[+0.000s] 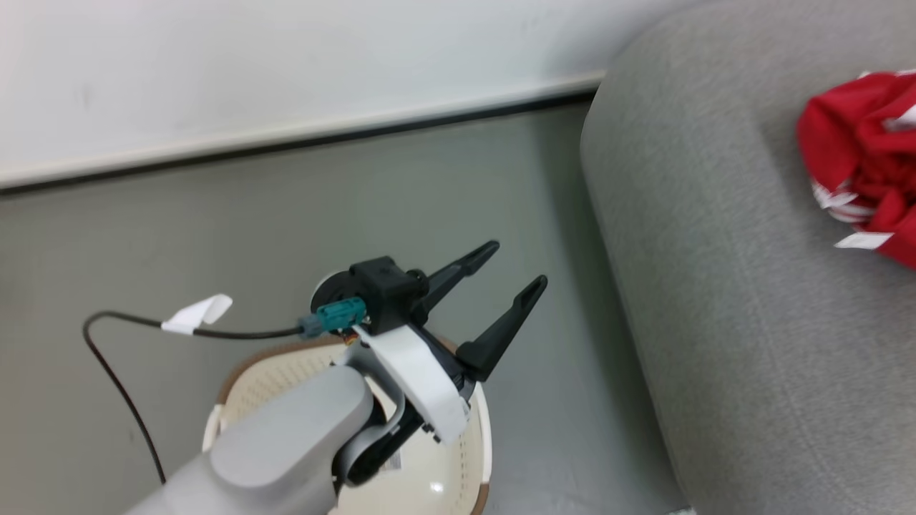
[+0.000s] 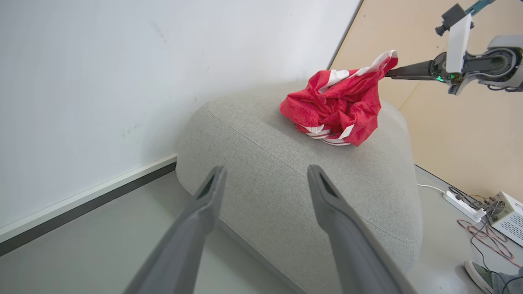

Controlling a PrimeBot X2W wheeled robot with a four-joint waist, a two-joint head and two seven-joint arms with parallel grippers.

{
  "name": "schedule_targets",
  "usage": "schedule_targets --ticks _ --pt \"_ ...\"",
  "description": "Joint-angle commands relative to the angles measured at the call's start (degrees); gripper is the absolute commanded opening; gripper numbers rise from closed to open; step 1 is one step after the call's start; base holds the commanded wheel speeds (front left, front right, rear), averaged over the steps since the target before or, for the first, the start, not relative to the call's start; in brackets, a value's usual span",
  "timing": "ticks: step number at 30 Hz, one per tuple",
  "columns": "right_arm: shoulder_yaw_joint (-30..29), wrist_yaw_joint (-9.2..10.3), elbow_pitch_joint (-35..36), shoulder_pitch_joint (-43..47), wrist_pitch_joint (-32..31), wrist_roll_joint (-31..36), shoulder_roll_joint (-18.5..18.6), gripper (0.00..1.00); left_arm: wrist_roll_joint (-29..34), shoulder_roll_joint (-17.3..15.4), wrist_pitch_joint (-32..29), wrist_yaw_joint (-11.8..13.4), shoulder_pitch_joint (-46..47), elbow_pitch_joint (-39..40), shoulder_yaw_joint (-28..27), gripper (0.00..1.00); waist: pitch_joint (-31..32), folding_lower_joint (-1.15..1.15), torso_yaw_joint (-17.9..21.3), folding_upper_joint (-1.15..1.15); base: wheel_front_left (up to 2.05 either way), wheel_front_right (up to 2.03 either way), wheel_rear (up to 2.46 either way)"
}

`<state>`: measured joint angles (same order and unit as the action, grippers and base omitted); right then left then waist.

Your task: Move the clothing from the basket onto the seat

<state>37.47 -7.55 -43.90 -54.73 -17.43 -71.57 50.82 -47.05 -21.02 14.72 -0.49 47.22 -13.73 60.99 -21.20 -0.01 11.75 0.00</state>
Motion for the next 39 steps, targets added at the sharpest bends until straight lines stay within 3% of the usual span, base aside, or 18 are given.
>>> schedule_targets --ticks 1,10,19,28,39 --pt "0.52 0.13 0.57 0.53 -0.68 0.48 0.70 1.00 -0.31 -0.11 0.25 -0.10 -1.27 -0.20 -0.36 1.00 4.03 0.01 0.97 0.00 0.00 0.00 0.00" --pt "3.19 0.13 6.53 0.40 -7.23 1.98 2.27 1.00 -1.63 0.65 0.44 0.41 -8.02 -0.88 -3.25 1.00 14.33 0.01 2.12 0.00 0.00 0.00 0.00" --pt "2.15 0.13 16.86 2.88 -2.23 4.39 4.03 1.00 0.49 0.61 0.44 1.51 -13.72 0.65 -8.91 1.00 20.11 0.01 -0.02 0.00 0.00 0.00 0.00" --pt "-2.05 0.13 25.97 8.51 9.34 3.92 -1.21 1.00 5.20 -1.58 0.44 2.96 -18.24 3.23 -18.03 1.00 21.42 0.01 -3.67 0.00 0.00 0.00 0.00" --pt "-7.04 0.13 28.85 19.28 18.21 13.24 -8.82 1.00 7.01 -4.16 0.44 7.72 -25.62 1.85 -29.30 1.00 22.93 0.01 -8.99 0.00 0.00 0.00 0.00"
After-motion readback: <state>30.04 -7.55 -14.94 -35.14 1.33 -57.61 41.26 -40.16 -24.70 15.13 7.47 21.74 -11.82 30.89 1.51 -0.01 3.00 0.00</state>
